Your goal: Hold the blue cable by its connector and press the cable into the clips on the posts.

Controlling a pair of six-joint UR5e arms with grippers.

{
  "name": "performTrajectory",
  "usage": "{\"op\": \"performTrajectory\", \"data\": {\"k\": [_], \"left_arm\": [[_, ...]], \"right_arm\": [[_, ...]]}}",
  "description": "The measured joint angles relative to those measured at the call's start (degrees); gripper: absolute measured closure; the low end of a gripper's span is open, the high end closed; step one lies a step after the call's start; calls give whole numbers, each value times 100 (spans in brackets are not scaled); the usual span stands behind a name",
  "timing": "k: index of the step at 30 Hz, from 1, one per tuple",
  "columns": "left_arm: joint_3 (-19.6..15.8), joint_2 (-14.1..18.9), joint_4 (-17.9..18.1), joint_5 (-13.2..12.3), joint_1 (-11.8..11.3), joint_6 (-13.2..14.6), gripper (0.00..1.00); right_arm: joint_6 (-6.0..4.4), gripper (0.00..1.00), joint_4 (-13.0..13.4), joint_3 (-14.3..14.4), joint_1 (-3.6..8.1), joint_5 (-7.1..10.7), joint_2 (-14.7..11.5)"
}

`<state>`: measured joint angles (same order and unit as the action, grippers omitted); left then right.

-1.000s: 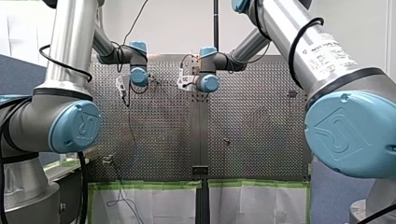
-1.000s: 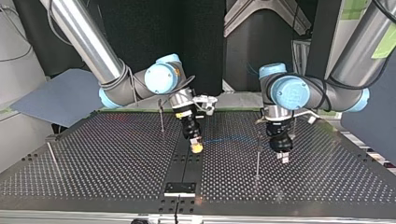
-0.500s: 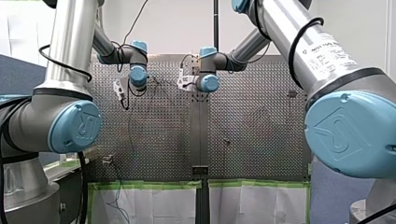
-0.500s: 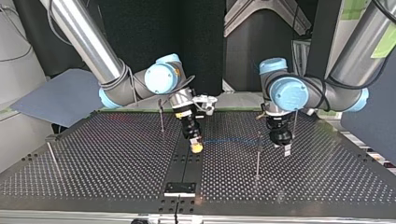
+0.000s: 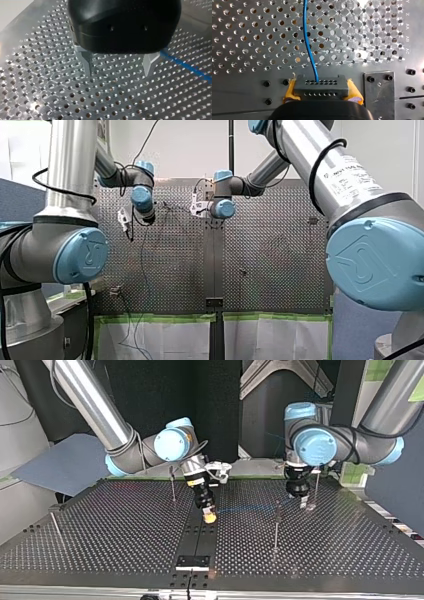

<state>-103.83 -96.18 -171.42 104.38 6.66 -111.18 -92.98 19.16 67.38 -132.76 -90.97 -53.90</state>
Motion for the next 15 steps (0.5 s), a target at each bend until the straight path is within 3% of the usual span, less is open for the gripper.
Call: {"op": "performTrajectory", "data": {"k": [7,15], "left_arm": [[-335,384,-297,-260,-22,-12,0],[-405,798,-522,-540,24,19,0]], "right_arm": [[-10,100,-22,0,0,-5,-1],[-11,100,-31,0,-36,-16,1]]}}
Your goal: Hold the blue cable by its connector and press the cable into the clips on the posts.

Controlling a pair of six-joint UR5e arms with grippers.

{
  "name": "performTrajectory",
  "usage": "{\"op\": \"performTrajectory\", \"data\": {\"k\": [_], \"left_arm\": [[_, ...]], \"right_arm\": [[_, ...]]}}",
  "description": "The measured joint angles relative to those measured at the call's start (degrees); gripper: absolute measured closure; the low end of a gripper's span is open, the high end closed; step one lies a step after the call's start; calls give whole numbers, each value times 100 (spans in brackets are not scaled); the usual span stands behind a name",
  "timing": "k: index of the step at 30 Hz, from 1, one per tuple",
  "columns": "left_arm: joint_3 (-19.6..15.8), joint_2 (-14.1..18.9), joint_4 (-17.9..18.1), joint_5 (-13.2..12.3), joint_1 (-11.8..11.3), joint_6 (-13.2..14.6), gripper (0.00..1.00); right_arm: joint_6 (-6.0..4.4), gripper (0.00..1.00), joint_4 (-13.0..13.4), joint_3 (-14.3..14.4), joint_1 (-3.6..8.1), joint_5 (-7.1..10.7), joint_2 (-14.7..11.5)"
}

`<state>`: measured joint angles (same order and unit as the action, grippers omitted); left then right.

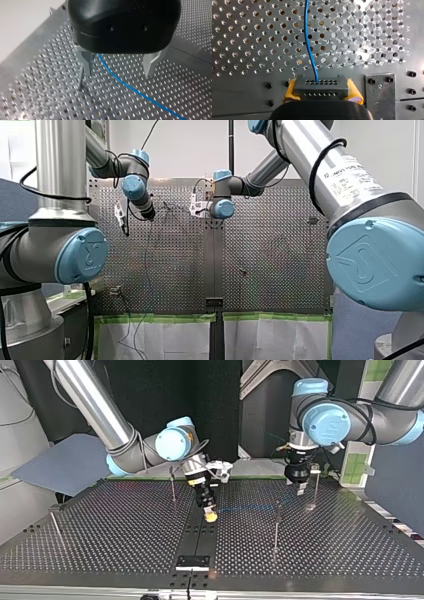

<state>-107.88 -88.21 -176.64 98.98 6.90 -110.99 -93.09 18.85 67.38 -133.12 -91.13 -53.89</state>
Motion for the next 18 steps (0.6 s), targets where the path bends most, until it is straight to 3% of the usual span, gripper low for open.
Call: {"op": "performTrajectory", "data": {"k": [6,18], "left_arm": [[-2,330,-105,-96,90,150,0],[-2,873,-17,-78,269,793,0]], "right_arm": [[0,100,-23,0,-14,-1,-3],[0,100,-38,0,-10,-9,-4]]}}
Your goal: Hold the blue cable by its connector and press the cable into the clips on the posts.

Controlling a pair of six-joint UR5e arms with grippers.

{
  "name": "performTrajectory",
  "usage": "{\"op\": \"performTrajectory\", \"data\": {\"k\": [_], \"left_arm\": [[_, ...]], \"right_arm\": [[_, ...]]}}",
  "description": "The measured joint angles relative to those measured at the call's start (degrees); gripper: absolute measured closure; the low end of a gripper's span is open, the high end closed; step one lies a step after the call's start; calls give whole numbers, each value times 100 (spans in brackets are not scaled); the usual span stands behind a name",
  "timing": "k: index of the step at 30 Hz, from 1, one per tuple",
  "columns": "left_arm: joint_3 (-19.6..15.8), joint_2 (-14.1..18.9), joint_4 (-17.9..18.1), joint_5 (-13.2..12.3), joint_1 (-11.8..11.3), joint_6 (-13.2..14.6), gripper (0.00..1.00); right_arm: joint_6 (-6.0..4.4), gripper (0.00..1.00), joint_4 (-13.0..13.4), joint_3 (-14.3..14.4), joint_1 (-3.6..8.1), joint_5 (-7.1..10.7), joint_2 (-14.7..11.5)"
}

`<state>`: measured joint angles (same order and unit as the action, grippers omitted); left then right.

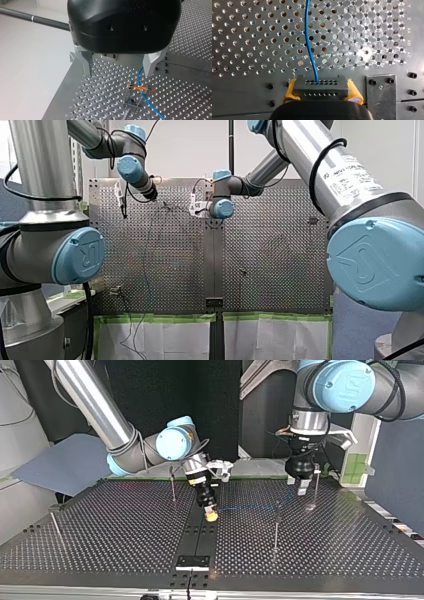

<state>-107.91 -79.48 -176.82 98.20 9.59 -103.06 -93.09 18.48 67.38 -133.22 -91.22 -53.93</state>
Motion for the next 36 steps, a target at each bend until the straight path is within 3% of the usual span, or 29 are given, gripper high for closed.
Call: {"op": "performTrajectory", "data": {"k": [11,23,36], "left_arm": [[0,-238,154,-44,52,399,0],[0,-484,251,-10,69,512,0],[0,-518,241,26,96,588,0]], "right_arm": [[0,100,-1,0,35,-2,-2],[0,100,-13,0,8,-2,-3],[2,100,-94,-1,-7,-35,-7]]}}
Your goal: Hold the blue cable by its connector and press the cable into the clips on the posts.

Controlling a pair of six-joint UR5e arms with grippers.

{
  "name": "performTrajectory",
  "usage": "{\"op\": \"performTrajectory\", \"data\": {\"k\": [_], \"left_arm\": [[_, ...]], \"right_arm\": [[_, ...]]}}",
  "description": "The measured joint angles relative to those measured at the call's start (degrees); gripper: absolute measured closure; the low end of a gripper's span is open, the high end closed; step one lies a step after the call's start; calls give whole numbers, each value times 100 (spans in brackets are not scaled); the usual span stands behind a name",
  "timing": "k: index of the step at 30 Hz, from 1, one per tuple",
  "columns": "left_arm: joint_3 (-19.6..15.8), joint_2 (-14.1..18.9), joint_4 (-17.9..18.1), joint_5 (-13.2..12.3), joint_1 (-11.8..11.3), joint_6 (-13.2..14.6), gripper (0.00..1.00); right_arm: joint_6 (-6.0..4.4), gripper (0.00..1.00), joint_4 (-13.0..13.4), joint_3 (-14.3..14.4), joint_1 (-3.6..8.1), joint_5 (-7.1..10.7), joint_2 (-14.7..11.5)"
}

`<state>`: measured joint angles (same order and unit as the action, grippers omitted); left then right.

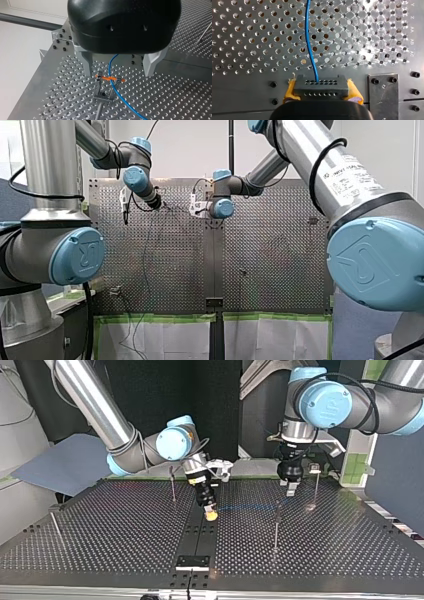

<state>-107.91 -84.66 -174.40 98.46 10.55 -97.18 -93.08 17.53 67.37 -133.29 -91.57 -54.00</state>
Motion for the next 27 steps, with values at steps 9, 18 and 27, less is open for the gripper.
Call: {"op": "performTrajectory", "data": {"k": [9,18,27], "left_arm": [[0,-1,5,-35,24,185,0],[-1,-6,152,-158,183,271,0],[70,-78,560,135,425,45,0]], "right_arm": [[-45,100,-51,-6,60,-130,-64],[-69,100,-66,-2,159,-158,-80],[-114,100,-60,1,220,-172,-80]]}}
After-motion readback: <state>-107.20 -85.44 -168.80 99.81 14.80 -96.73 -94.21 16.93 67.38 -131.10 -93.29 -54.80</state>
